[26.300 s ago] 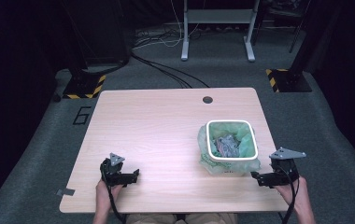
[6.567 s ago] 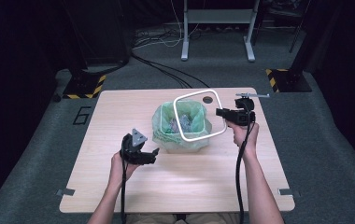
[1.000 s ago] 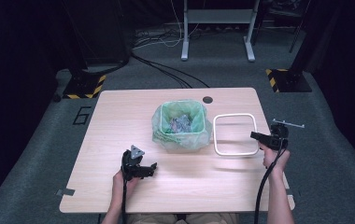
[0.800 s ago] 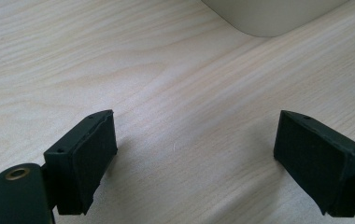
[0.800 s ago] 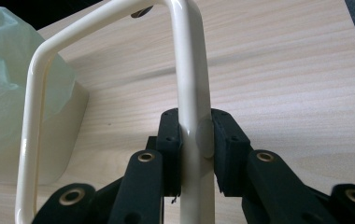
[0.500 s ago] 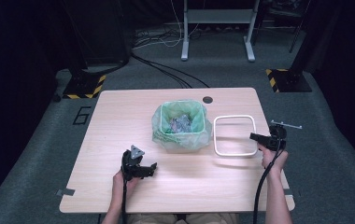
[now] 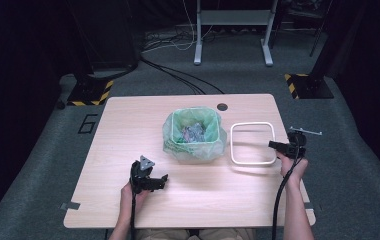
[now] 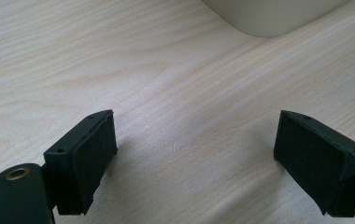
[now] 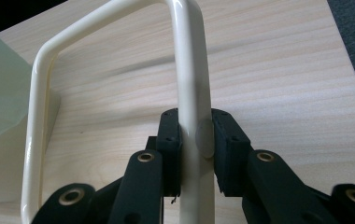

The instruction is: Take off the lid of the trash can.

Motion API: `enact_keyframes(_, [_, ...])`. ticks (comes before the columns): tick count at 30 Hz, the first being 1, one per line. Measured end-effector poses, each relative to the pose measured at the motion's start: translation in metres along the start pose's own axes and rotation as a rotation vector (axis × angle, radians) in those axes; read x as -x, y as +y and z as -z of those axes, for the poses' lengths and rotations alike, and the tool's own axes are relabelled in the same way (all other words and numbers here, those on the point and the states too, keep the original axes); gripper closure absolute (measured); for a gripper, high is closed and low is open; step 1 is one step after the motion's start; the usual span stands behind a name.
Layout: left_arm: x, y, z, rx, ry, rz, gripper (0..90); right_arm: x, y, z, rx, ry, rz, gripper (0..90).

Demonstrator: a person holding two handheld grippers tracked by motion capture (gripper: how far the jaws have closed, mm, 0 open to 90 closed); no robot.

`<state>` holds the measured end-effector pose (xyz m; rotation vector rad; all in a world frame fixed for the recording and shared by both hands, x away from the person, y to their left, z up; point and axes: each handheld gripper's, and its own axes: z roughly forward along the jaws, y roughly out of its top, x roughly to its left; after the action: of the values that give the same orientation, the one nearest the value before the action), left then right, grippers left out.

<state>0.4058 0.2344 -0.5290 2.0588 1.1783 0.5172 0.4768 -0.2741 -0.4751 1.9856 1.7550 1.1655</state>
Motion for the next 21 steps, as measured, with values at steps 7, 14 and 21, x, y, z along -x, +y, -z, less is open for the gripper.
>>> enact_keyframes(7, [0.000,0.000,0.000,0.001,0.000,0.000,13.0,0.001,0.004,-0.006,-0.010,-0.018,-0.003,74.3])
enact_keyframes(14, [0.000,0.000,0.000,0.001,0.000,0.000,13.0,0.003,0.009,-0.017,-0.039,-0.057,0.005,74.1])
enact_keyframes(21, [0.000,0.000,0.000,0.000,0.000,-0.001,13.0,0.008,0.008,-0.026,-0.059,-0.074,-0.018,74.1])
